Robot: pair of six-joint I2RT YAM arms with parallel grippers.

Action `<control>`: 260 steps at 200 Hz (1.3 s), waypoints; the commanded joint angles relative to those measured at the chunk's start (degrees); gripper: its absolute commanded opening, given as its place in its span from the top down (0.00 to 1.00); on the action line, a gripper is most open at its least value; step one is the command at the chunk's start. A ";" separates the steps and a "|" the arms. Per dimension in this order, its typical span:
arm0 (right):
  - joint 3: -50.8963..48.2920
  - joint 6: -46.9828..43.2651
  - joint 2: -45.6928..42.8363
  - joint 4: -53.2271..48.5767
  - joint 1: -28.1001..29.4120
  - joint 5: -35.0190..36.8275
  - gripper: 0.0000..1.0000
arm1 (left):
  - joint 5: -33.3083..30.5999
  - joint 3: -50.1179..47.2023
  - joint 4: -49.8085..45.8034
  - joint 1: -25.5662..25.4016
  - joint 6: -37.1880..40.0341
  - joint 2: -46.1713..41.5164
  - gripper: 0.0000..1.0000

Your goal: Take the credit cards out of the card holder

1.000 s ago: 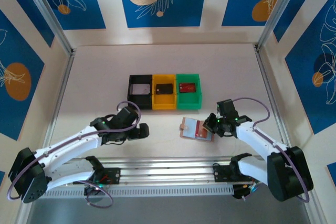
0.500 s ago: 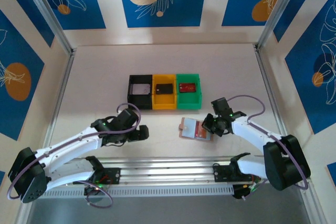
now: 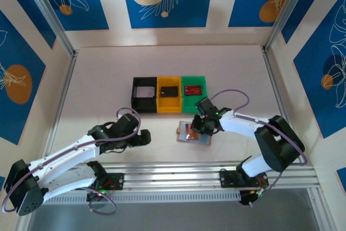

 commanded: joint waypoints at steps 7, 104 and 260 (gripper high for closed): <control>-2.30 2.82 1.67 -3.55 0.92 2.44 1.00 | -0.89 0.67 -2.57 -0.54 -1.11 -1.06 0.00; -1.29 1.20 -8.04 -9.30 -0.04 2.13 0.99 | -1.29 8.83 3.96 -7.12 -2.68 9.69 0.00; -10.20 1.04 -26.18 -14.61 -8.67 -2.15 0.70 | 4.81 29.27 15.21 -12.80 -2.42 39.49 0.08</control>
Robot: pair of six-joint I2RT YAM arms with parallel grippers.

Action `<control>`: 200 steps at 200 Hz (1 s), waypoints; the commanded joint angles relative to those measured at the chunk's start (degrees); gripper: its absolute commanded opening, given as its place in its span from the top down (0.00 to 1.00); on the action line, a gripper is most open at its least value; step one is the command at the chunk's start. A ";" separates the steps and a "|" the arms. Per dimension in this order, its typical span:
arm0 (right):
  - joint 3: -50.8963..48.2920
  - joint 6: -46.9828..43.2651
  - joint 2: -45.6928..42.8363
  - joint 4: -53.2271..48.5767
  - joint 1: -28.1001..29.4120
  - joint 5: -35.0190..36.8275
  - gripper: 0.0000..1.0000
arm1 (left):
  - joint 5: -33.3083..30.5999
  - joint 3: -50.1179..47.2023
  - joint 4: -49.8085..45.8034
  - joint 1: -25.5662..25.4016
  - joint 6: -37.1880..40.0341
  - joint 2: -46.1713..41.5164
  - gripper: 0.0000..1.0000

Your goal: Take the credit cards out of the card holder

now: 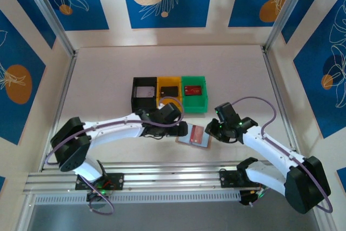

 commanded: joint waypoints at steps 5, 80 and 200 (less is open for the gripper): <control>-1.73 1.26 0.21 0.81 -0.47 -2.15 0.70 | 2.28 4.42 1.48 -0.67 0.05 3.54 0.08; -4.54 0.85 2.34 6.87 -2.92 -5.09 0.69 | 5.46 7.92 5.42 -0.67 -1.59 11.41 0.14; -7.52 0.31 1.61 10.30 -4.96 -7.16 0.69 | 7.70 6.80 12.93 -1.28 -5.90 12.45 0.23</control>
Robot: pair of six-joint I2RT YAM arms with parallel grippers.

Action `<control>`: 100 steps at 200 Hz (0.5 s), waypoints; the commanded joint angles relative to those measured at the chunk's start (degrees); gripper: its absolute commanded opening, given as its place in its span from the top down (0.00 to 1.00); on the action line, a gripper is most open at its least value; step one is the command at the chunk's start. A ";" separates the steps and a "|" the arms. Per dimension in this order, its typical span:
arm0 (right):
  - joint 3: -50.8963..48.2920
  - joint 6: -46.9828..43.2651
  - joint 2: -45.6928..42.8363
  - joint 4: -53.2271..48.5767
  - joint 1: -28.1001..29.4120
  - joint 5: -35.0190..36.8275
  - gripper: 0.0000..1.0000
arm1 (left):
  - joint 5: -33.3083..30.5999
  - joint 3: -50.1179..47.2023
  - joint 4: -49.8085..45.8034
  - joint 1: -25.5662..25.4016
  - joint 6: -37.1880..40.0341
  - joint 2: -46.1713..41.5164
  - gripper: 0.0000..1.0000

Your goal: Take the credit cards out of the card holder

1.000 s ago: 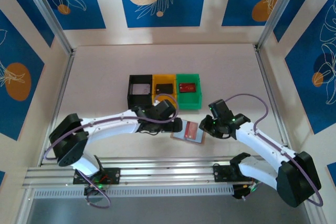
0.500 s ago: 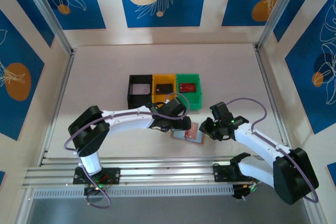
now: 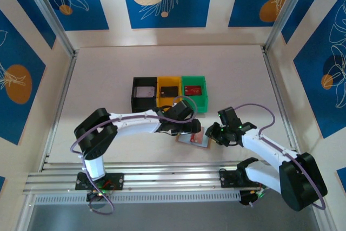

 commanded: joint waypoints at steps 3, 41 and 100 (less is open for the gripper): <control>-0.65 0.01 -0.54 0.92 -0.43 -1.67 0.69 | -0.18 0.32 1.88 -0.99 -1.53 -0.70 0.23; -1.16 0.10 -1.35 1.57 -0.61 -1.85 0.70 | -1.61 -0.28 3.26 -1.74 -2.14 -1.72 0.23; -1.97 -0.11 -2.08 2.85 -0.79 -2.47 0.70 | 0.11 -0.33 5.22 -2.36 -3.14 2.22 0.24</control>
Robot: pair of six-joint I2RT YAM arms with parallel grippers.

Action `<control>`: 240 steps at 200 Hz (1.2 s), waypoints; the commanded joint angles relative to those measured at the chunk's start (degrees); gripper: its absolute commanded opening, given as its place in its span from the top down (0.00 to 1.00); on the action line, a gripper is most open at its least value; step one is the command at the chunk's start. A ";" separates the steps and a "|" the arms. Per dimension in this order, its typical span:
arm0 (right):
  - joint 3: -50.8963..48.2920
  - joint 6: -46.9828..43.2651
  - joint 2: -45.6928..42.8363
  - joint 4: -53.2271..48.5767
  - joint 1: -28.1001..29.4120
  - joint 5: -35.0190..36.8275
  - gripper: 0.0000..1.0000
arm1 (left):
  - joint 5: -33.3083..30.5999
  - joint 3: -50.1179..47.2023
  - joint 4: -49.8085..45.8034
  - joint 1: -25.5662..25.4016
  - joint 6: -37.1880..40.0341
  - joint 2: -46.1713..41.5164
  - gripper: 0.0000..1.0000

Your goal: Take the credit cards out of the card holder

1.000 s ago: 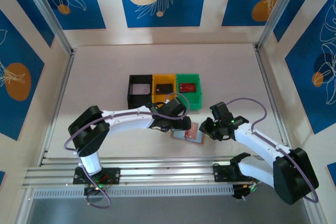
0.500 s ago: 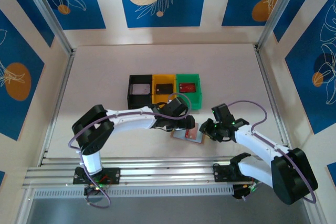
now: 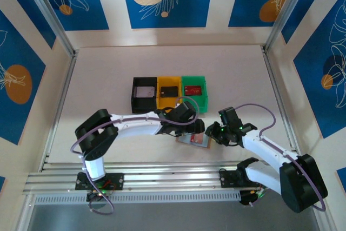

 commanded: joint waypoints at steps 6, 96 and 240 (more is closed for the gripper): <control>-1.25 -0.04 -1.18 0.47 -0.26 -1.76 0.70 | 0.32 -0.19 1.01 -0.61 -0.87 1.93 0.24; -3.03 0.41 -1.75 2.80 -0.31 -2.29 0.70 | 0.70 -0.10 2.47 -0.61 -1.04 3.55 0.29; -4.68 1.05 -1.54 5.31 -0.40 -2.78 0.70 | 1.78 -3.36 7.48 -0.60 -3.23 3.75 0.47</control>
